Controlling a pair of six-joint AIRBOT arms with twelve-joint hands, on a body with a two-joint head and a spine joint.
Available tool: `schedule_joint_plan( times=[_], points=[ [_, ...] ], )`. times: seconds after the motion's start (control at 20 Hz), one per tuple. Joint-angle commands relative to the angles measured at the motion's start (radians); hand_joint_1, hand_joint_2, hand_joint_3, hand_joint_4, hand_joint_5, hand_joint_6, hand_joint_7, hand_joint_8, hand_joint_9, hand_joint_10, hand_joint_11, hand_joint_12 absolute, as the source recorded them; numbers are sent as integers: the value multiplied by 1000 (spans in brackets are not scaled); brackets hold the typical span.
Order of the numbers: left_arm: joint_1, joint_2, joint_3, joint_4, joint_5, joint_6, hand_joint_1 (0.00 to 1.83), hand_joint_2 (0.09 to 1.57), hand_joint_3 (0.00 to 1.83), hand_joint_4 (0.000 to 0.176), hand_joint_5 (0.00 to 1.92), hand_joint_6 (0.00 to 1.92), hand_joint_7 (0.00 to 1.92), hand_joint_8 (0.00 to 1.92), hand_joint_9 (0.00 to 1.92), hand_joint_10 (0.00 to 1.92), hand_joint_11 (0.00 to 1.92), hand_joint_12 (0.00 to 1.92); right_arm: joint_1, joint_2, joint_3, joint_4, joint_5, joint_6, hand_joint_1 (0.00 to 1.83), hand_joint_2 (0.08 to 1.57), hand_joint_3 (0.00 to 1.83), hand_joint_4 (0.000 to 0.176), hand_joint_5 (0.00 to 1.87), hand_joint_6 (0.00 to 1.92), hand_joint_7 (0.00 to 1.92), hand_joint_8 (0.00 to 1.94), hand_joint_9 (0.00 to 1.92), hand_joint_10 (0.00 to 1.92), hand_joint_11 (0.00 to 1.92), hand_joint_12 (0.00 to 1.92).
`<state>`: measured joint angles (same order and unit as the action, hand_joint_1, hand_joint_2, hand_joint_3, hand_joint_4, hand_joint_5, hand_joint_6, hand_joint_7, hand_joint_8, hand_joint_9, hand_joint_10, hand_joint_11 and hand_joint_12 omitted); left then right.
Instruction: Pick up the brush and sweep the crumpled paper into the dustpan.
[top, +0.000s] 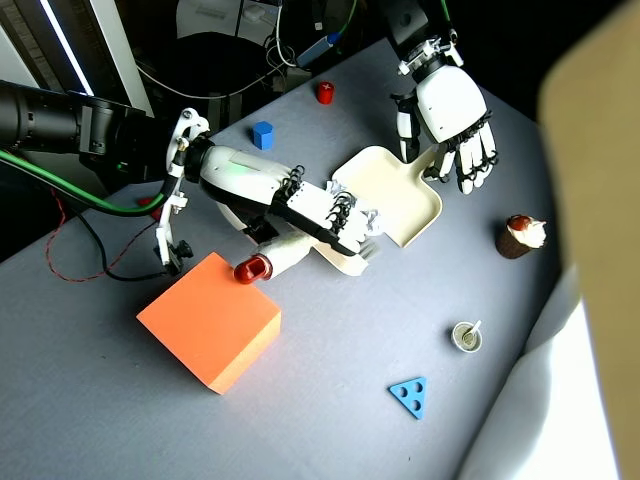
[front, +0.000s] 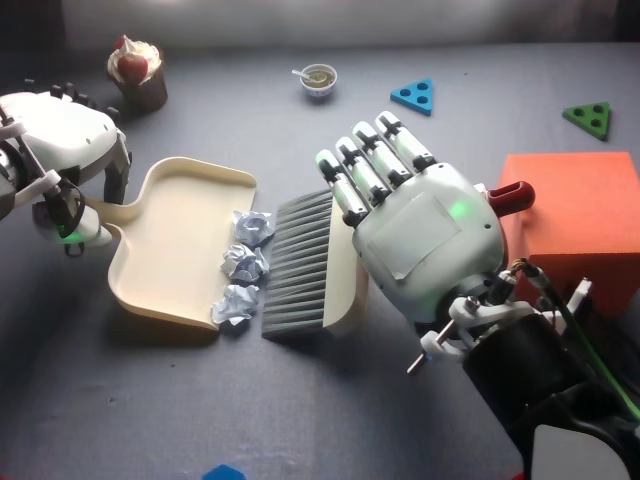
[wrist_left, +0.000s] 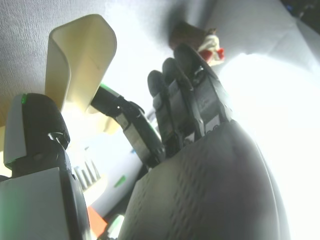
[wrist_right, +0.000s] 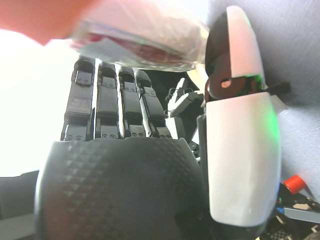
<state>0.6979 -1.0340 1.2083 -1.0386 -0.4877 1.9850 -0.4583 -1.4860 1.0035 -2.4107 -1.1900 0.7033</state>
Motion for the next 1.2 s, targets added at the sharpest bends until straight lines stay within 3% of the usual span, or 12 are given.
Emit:
schedule_joint_plan(
  times=[0.0,0.65,0.85,0.95,1.05,1.1,1.15],
  points=[
    [-6,-1,7,36,-84,0,1133,1066,0,0,1101,777,437,0,370,1,154,639,-2,-1,8,-103,-85,0,1057,1021,0,0,111,13,140,8,156,6,229,39],
    [-1,-2,10,38,-76,-15,1123,1077,0,0,1073,826,447,1,366,2,110,703,-8,-51,122,-113,-88,12,1057,1020,2,0,129,4,155,1,158,2,209,29],
    [-1,-2,11,36,-76,-17,1136,1065,0,0,1102,774,474,3,393,1,121,722,-7,-46,122,-114,-107,11,965,1010,0,0,233,7,273,7,255,7,265,48],
    [-2,-2,11,36,-75,-18,1136,1065,0,0,1102,774,463,0,384,0,119,721,-8,-40,116,-114,-111,9,930,1010,0,0,365,8,433,10,436,14,386,98],
    [-2,-2,11,37,-75,-19,1119,1069,1,0,1092,794,461,1,390,1,127,715,-12,-34,105,-127,-118,6,962,988,0,0,723,16,807,22,780,34,558,190],
    [-2,-3,10,37,-76,-19,1107,1079,3,0,1065,839,435,1,367,0,92,713,-16,-30,98,-134,-123,2,1002,969,0,0,890,26,991,18,936,37,608,425],
    [-2,-3,10,37,-76,-19,1103,1075,0,16,1076,822,446,4,382,5,117,718,-18,-28,93,-137,-125,-1,1016,959,7,0,1010,39,1142,78,969,345,566,891]
  ],
)
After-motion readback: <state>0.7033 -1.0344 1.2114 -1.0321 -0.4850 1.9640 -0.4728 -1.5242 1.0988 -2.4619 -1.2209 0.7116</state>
